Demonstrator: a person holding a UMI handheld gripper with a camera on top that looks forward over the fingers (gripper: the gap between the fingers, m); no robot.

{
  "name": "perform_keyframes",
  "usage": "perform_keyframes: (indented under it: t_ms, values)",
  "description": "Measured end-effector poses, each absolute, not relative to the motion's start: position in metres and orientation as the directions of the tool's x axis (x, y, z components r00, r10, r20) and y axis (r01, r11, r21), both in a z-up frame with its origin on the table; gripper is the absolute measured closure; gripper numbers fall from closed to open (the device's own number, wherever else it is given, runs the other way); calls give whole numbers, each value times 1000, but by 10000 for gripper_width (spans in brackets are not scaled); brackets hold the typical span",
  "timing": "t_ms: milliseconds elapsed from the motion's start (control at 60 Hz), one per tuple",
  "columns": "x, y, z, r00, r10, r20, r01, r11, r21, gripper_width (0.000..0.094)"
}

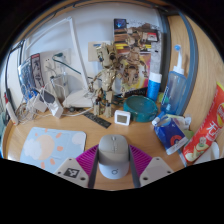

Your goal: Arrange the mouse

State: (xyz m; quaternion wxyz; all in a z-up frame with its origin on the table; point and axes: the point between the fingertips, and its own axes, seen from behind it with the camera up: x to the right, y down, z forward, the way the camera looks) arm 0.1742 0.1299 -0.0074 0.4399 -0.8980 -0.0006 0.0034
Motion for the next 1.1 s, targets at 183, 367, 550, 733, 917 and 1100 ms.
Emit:
perform_keyframes:
  t_ms: [183, 367, 550, 733, 917, 1100]
  values:
    - [177, 130, -10, 1000, -9, 10, 2, -638, -770, 540]
    - [179, 129, -7, 999, -47, 13, -23, -680, -733, 643]
    - [172, 142, 84, 995, -98, 23, -38, -573, -819, 644]
    - [121, 140, 205, 996, -75, 40, 4, -431, -902, 643]
    - [38, 124, 241, 999, 3, 41, 39, -385, -922, 639]
    - [-19, 116, 154, 998, 67, 12, 44, -506, -861, 639]
